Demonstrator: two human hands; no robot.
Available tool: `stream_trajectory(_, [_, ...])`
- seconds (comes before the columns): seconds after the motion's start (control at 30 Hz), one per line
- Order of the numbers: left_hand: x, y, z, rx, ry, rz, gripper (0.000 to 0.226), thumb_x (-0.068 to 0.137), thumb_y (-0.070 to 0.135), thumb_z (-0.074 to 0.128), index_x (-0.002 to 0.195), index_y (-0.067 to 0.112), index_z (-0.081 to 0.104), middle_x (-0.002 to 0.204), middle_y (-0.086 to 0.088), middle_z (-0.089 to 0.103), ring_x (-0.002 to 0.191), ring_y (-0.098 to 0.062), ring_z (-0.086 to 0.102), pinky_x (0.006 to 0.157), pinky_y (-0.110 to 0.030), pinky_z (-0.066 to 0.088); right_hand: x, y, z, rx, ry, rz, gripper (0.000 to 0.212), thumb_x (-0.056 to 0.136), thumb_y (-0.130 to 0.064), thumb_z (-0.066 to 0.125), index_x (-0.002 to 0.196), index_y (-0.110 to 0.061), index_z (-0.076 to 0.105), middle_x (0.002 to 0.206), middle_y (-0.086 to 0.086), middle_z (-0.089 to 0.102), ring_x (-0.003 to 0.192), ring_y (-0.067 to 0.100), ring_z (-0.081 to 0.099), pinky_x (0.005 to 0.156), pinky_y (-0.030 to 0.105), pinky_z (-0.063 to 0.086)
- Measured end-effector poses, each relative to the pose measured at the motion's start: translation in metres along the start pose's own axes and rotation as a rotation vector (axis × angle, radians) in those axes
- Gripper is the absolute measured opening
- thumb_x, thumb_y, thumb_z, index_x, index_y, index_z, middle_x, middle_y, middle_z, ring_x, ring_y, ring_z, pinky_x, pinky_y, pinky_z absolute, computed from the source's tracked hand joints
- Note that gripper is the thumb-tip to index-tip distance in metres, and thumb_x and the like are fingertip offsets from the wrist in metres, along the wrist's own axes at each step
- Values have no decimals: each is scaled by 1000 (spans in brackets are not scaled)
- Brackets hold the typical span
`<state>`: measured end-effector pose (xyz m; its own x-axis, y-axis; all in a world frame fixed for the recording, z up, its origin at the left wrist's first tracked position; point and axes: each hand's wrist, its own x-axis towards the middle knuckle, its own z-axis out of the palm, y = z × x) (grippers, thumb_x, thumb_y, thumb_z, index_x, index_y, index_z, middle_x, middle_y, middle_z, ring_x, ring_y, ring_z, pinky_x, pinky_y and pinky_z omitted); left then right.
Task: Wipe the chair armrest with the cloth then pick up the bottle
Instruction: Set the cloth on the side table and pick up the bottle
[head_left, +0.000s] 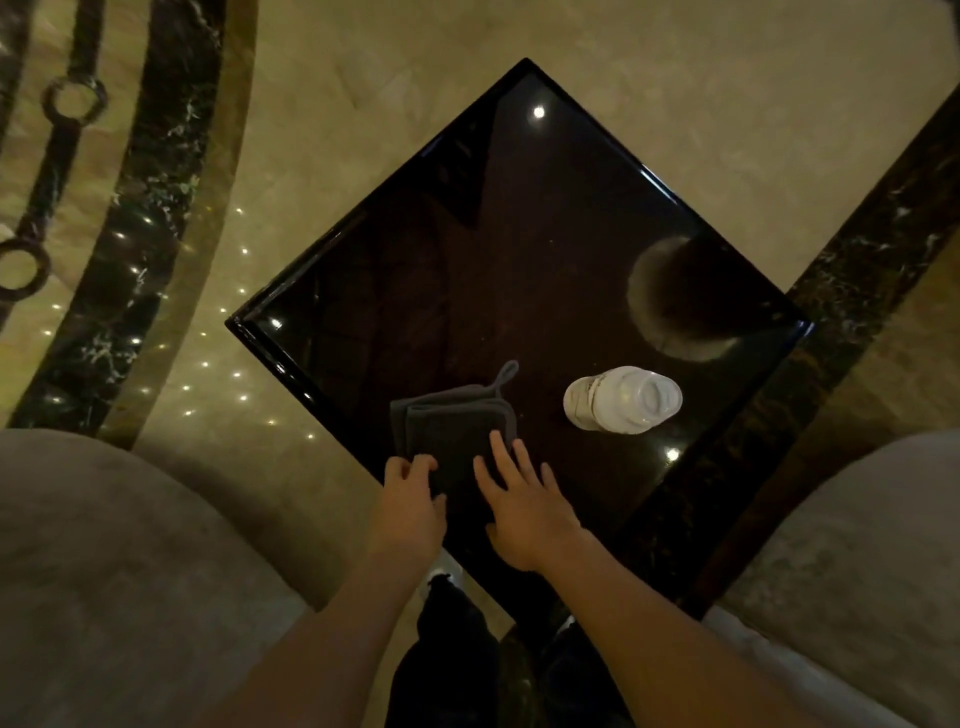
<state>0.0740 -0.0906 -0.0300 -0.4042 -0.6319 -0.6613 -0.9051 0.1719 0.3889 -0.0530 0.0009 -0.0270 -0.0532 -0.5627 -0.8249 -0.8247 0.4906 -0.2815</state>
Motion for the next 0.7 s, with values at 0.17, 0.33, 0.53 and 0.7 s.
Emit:
stream_trajectory(0.17, [11,32,-14,203,-200,-122,48,88,24,60,130,12,40,138,-16,33,110,-37,55,93,-46,50,-9,16,-29,427,150,38,48,99,-21,47,147,-18,43,158,10,35,139,30,38,107,42,39])
stream_trajectory(0.33, [-6,83,-24,279,-227,3,47,88,34,59,128,16,42,133,-14,39,105,-35,57,84,-45,52,-69,44,-14,668,161,148,35,97,-14,50,130,-16,61,126,11,66,112,28,62,94,37,52])
stream_trajectory(0.53, [-17,142,-6,-124,-94,215,74,77,21,78,138,27,38,137,-5,49,111,-21,60,94,-35,49,-112,113,-13,822,251,363,41,94,-16,57,135,-15,56,119,5,67,92,12,63,70,16,49])
stream_trajectory(0.7, [-4,170,8,-231,-38,260,93,67,11,85,141,34,34,140,1,45,86,-10,62,67,-17,46,-108,140,-35,949,447,304,77,86,-19,74,151,-27,33,134,2,53,98,11,61,78,23,56])
